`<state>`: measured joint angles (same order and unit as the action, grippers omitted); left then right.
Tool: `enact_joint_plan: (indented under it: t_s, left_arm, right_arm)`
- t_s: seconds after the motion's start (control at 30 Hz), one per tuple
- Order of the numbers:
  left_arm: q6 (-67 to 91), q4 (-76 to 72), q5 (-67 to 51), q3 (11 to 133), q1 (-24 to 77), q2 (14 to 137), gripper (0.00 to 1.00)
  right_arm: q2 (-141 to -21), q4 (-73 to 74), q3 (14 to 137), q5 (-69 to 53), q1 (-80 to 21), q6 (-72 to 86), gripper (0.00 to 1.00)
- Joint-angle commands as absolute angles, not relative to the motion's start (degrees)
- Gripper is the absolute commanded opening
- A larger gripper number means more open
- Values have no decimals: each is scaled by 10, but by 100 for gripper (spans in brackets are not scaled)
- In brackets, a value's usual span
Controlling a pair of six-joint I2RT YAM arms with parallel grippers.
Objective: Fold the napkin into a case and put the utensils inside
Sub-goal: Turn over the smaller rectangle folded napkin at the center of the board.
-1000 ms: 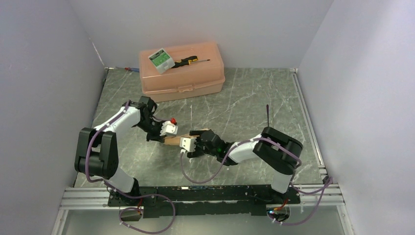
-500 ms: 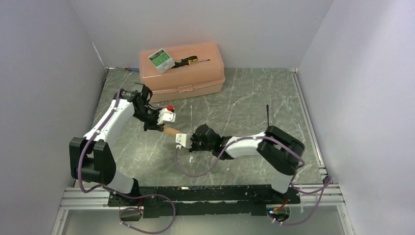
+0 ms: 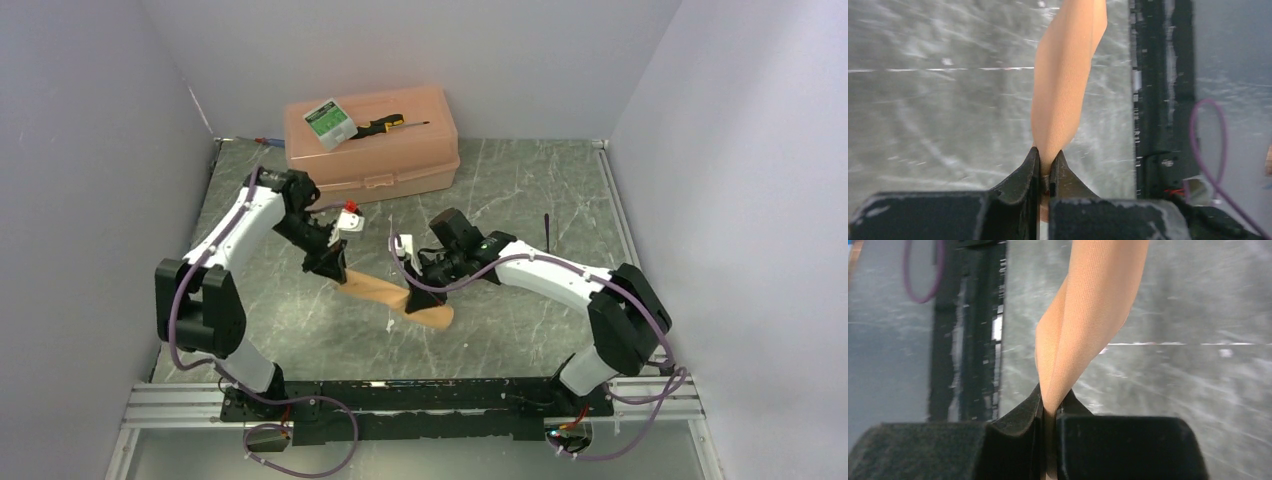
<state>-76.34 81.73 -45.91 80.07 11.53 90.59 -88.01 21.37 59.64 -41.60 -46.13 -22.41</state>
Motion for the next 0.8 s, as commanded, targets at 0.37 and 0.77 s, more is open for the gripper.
enact_joint_plan:
  t_s: [0.37, 0.77]
  left_arm:
    - [-709, 907, -461, 782, 101, 1119, 3]
    - [-616, 863, -449, 836, 73, 1261, 3]
  right_arm:
    - [-1192, 454, 733, -587, -439, -311, 14]
    - [-1123, 354, 693, -500, -399, -243, 100]
